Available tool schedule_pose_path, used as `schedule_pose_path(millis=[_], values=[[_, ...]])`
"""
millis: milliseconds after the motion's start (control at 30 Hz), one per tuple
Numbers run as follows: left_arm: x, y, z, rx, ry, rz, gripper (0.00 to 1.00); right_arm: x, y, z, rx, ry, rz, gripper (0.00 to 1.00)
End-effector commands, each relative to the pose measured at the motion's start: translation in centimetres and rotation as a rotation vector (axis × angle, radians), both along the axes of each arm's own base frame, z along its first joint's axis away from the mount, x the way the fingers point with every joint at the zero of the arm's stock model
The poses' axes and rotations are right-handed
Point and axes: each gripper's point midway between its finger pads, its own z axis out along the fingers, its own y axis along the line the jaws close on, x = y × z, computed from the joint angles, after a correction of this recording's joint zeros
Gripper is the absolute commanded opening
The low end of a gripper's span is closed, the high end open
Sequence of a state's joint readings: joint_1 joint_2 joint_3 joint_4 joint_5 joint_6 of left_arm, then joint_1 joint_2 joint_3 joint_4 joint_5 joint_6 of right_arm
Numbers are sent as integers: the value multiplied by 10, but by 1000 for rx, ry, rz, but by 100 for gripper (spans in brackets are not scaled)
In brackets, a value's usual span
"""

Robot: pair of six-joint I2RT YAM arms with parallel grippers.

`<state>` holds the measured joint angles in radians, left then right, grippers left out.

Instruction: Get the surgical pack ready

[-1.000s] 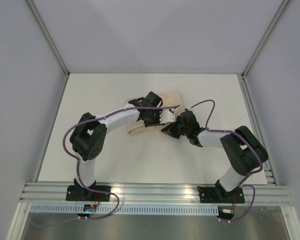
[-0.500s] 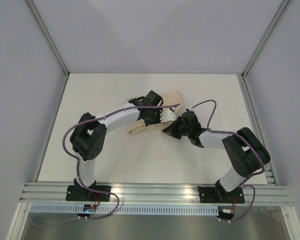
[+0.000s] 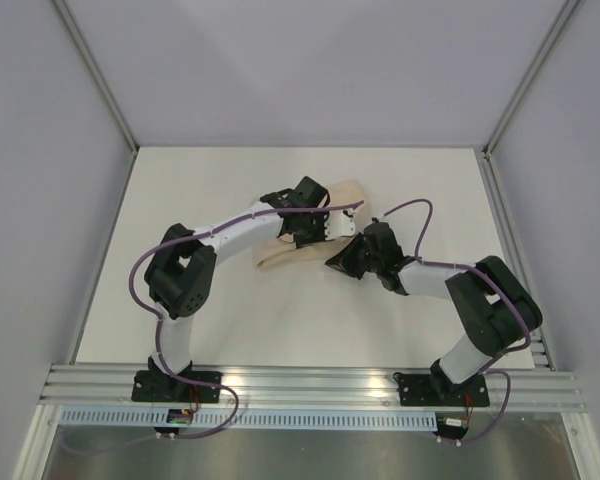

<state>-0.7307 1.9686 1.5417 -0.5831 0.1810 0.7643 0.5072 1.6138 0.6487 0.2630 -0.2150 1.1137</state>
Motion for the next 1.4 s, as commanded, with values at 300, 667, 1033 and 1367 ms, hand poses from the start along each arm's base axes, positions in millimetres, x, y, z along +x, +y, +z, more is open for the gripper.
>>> schedule_pose_path(millis=[300,667,1033,1367], values=[[29,2,21,-39,-241,30,0,22,15,44,76,-152,35,0],[6,16,23,-52,-231,4,0,40,34,50,231,-170,0,1],[-17,14,16,-69,-141,-59,1,69,35,20,198,-156,-90,0],[38,23,31,-64,-425,103,2,38,35,30,253,-47,-51,1]])
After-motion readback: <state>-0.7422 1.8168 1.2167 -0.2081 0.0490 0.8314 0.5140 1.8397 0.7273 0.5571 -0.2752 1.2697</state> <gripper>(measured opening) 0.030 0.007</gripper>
